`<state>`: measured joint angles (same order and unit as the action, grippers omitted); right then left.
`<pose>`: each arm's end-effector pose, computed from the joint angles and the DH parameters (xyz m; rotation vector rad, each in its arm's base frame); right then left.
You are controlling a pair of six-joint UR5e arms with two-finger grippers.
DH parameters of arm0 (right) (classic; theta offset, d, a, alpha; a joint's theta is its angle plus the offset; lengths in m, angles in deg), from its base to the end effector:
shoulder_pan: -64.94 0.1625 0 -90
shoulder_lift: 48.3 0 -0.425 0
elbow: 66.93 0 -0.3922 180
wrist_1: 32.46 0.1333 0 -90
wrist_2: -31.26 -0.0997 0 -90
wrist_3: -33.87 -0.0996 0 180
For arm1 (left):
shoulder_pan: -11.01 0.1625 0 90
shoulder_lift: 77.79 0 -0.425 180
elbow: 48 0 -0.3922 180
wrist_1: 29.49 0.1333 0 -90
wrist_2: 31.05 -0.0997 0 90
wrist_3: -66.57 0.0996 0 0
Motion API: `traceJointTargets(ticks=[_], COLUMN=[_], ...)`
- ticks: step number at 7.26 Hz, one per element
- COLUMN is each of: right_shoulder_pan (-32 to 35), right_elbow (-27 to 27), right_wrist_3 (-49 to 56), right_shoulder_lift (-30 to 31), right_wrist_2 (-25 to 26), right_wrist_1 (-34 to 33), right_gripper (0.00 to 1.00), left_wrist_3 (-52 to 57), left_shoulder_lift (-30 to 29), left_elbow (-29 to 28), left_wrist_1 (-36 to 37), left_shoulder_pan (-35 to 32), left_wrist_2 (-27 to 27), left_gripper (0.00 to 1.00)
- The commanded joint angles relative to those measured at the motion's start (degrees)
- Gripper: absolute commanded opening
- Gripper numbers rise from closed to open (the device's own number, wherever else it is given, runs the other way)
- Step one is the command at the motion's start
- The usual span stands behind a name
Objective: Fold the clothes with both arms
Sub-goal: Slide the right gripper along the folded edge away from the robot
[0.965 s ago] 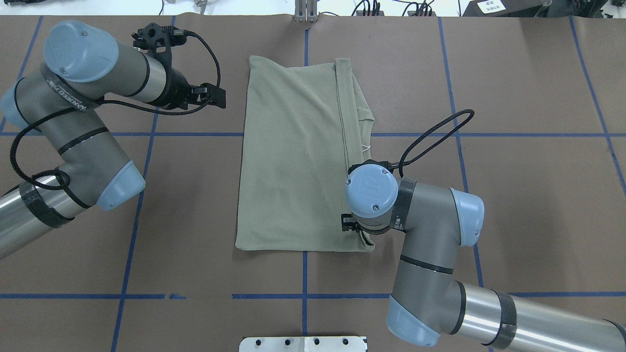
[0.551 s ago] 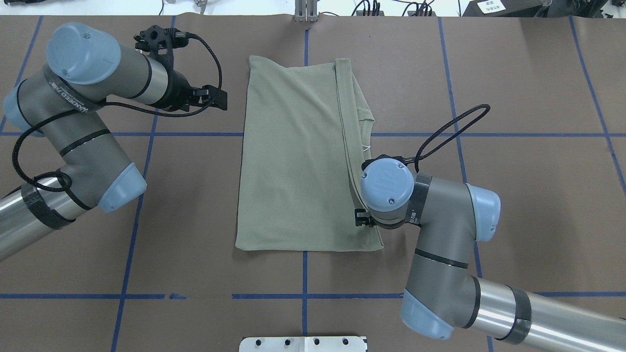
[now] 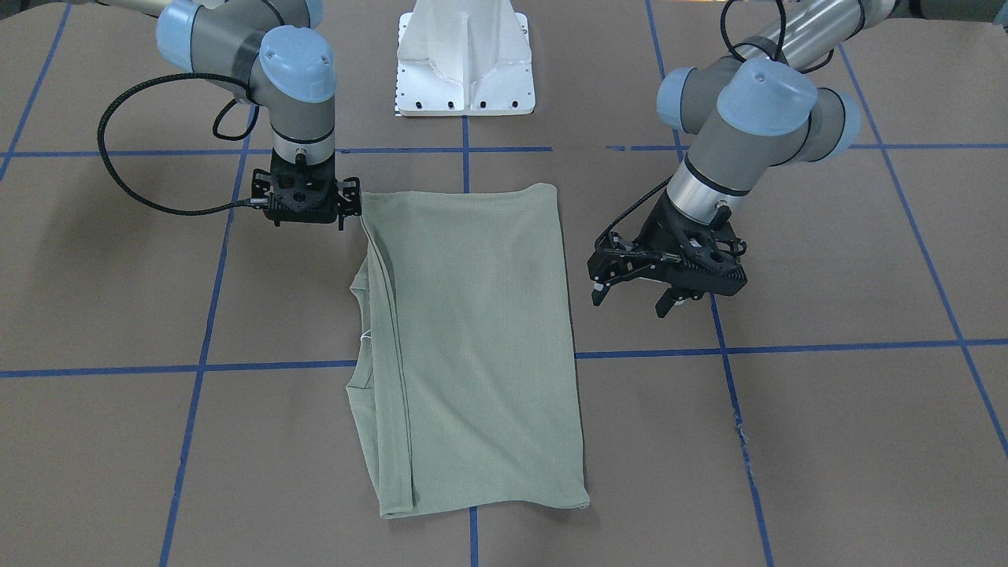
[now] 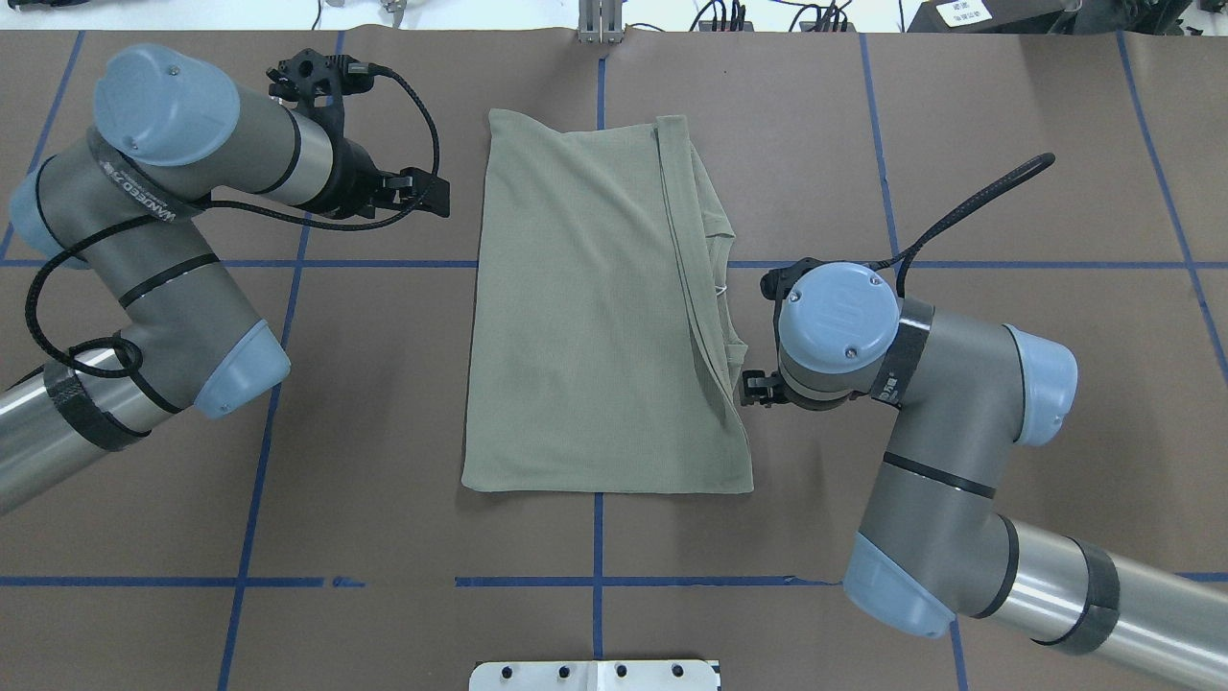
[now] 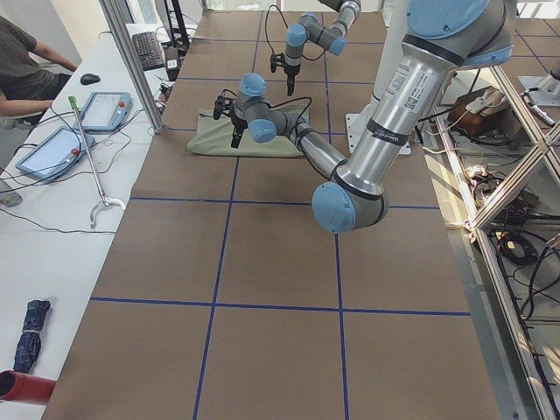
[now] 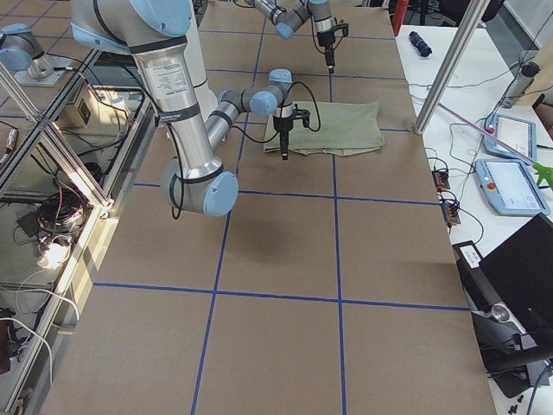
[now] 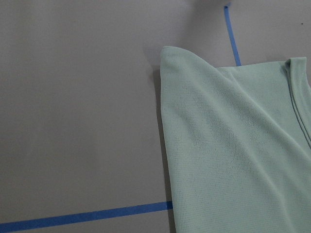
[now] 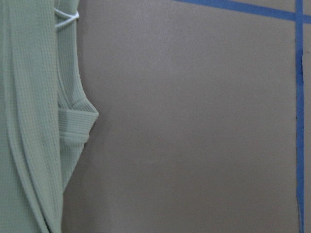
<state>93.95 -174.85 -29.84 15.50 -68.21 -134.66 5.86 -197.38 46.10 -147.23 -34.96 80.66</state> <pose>-0.4731 -0.3960 0.3015 0.1153 -0.5670 0.0001 0.3929 -0.5453 0.2712 0.3751 1.0453 -0.0575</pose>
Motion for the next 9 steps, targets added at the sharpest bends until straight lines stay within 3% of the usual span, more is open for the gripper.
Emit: traceJointTargets(ticks=[1, 3, 6, 9], right_shoulder_pan=[1.8, 2.4, 2.4, 2.0], right_elbow=[5.2, 18.7, 19.9, 19.9], right_wrist_3=[4.0, 4.5, 4.9, 5.0], right_shoulder_lift=[-6.0, -14.5, -13.7, -11.8], right_wrist_2=[0.2, 0.0, -4.3, -4.5], right_wrist_1=[0.8, 5.2, 5.9, 5.9], right_gripper=[1.00, 1.00, 1.00, 1.00], left_wrist_3=[0.4, 0.4, 0.2, 0.2], left_shoulder_lift=[0.1, 0.1, 0.1, 0.1], left_elbow=[-0.1, -0.1, -0.1, -0.1], left_wrist_1=[0.0, -1.0, -1.1, -1.2], left_shoulder_pan=[0.0, -0.1, -0.3, -0.4], left_wrist_2=[-0.1, -0.1, 0.0, 0.2], left_gripper=[1.00, 1.00, 1.00, 1.00])
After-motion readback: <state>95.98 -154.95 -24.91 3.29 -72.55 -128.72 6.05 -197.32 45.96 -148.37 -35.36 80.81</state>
